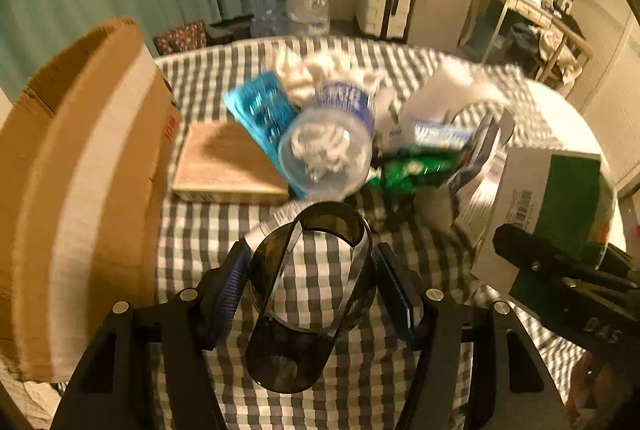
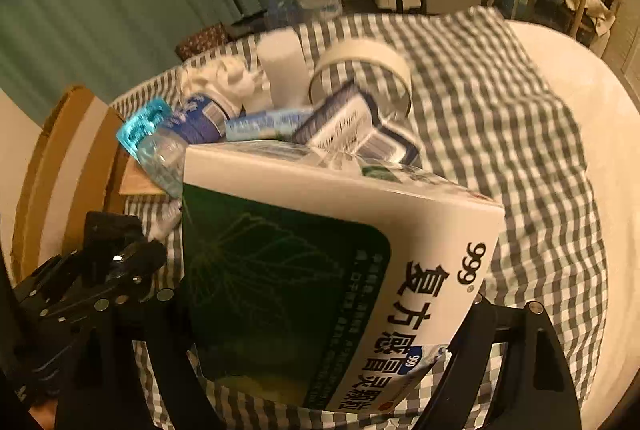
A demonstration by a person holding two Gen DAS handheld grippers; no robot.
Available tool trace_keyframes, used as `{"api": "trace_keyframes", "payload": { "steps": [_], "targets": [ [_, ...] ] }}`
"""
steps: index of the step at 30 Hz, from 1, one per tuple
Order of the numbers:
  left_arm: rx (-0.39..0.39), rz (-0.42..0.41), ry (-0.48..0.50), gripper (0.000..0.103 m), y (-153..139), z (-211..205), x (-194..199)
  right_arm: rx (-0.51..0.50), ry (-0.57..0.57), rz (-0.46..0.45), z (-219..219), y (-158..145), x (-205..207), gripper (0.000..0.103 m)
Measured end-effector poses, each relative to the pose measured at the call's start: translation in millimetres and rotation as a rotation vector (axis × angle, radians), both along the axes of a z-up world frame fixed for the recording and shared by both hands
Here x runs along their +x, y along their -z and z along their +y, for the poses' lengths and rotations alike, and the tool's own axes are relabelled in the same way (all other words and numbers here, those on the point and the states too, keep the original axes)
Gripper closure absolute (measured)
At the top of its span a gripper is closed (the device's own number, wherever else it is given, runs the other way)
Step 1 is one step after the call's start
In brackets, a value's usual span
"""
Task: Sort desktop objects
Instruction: 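Grasp the green-and-white medicine box with the right gripper and lift, then carry the medicine box over the cardboard box and release it inside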
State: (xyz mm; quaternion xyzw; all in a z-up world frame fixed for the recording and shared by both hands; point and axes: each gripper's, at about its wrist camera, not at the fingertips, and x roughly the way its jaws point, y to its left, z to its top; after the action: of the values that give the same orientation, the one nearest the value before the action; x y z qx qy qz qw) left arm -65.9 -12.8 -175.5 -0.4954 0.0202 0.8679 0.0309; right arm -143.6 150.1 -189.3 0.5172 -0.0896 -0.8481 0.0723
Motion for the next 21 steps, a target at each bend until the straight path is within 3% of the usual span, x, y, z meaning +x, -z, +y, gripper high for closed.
{"api": "trace_keyframes", "payload": {
  "steps": [5, 13, 21],
  "targets": [
    [0.012, 0.078, 0.001, 0.039, -33, 15, -13, 0.039, 0.008, 0.1, 16, -27, 15, 0.018],
    [0.011, 0.195, 0.026, 0.043, -70, 18, 2, 0.194, -0.011, 0.362, -1, -71, 38, 0.018],
    [0.059, 0.248, 0.001, 0.044, -88, 1, 3, 0.173, -0.01, 0.509, -12, -99, 48, 0.019]
  ]
}}
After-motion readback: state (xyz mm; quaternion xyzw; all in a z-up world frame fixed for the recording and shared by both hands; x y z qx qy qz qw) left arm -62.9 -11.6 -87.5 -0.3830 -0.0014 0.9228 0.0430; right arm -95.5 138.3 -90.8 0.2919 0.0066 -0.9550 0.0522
